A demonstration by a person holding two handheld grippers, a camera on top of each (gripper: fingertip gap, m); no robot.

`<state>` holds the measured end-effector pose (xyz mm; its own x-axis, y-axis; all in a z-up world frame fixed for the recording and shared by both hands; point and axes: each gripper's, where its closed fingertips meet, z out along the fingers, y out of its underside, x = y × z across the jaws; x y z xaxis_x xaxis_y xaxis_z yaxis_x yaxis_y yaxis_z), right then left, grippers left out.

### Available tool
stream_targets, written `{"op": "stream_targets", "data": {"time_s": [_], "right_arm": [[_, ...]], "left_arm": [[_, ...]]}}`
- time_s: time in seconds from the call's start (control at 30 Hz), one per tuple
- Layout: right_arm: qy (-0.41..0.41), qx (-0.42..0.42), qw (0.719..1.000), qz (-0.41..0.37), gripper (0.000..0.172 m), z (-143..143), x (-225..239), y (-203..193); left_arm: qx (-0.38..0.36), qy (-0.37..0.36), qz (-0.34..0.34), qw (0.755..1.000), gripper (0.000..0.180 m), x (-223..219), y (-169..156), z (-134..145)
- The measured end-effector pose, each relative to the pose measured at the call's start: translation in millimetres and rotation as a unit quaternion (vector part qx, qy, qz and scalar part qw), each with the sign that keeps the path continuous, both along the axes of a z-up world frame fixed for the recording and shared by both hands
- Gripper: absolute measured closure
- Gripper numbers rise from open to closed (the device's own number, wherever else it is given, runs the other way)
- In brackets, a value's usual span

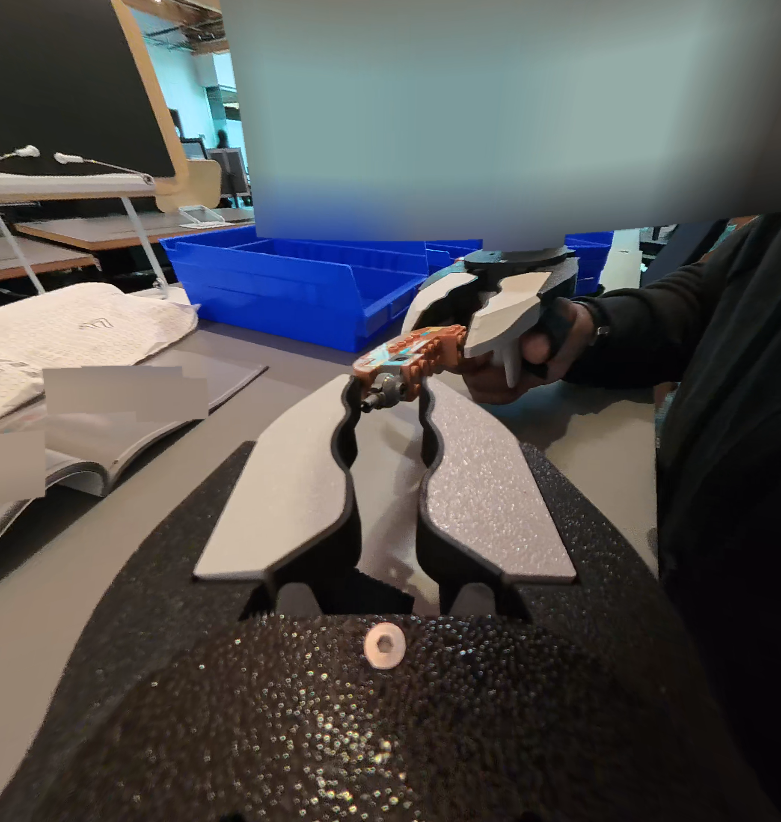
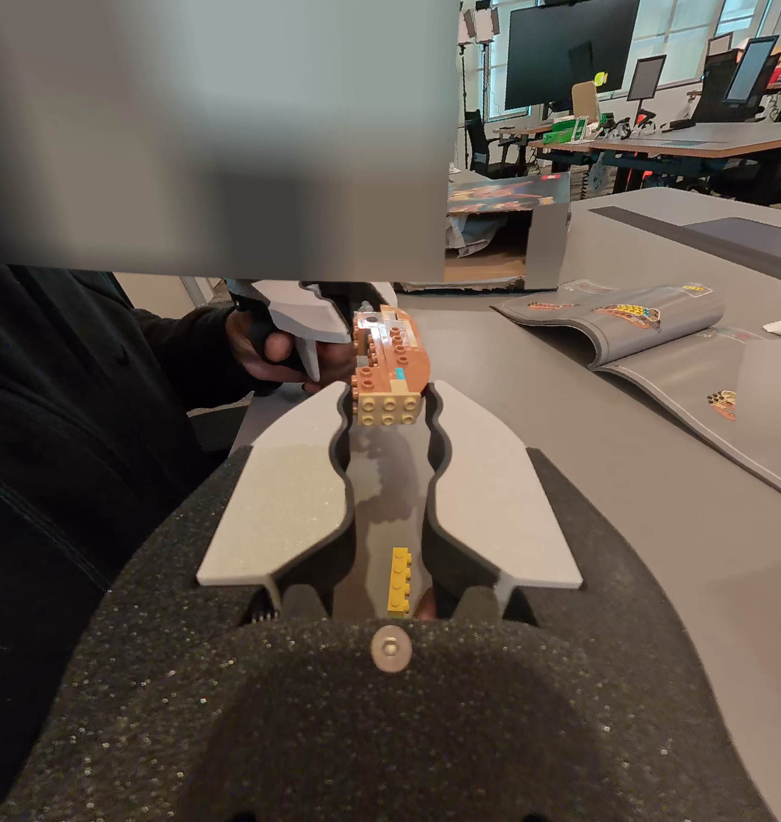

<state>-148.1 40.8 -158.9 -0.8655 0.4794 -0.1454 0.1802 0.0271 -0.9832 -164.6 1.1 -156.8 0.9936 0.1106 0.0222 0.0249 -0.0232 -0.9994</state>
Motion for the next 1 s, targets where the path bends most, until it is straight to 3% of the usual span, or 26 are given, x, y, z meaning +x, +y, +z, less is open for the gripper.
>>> {"op": "stream_targets", "data": {"time_s": [1.0], "right_arm": [[0.006, -0.001, 1.0, 0.003, 0.14, 5.3, 2.8, 1.6]], "left_arm": [[0.012, -0.018, -0.007, 1.0, 0.157, 3.4, 2.6, 2.2]]}}
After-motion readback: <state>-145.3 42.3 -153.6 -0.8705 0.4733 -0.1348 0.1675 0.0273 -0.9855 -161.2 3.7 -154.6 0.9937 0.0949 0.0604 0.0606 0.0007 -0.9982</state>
